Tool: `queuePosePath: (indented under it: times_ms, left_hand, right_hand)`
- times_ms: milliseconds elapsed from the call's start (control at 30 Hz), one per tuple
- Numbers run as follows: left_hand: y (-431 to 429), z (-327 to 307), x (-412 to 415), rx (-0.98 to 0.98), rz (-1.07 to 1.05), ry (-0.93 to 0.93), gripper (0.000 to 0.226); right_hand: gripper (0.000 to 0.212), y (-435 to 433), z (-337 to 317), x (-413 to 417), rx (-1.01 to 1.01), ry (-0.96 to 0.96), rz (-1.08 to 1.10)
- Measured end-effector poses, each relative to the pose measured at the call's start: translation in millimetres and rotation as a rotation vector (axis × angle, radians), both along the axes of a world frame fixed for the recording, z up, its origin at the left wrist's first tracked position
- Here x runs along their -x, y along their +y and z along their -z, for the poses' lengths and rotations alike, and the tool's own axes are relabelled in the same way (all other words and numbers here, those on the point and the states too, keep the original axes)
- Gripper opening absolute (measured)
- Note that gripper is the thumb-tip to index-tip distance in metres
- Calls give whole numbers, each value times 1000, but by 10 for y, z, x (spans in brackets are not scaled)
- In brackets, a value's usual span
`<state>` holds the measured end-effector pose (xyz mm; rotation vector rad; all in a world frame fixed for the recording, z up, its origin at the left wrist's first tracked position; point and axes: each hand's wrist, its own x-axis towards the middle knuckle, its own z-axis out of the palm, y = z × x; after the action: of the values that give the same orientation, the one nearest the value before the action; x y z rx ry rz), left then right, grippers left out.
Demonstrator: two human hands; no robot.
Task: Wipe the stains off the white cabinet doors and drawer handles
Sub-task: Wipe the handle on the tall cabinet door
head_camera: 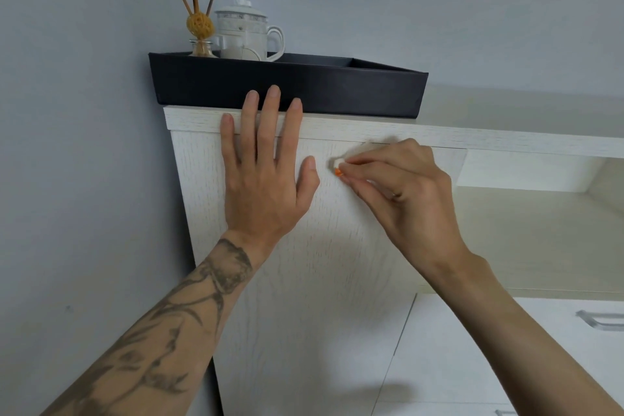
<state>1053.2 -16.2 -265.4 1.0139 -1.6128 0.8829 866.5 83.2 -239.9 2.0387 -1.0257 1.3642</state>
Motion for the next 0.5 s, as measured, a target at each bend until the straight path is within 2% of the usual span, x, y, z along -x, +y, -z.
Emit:
queuePosePath:
  times_ms: [367,500]
  left_hand:
    - [6,5,-6,8,-3,0,65]
    - [7,8,-5,3,4,3,65]
  right_hand:
    - [7,-74,76,-134,80,61,97]
    - [7,-16,148,-132,112,21,133]
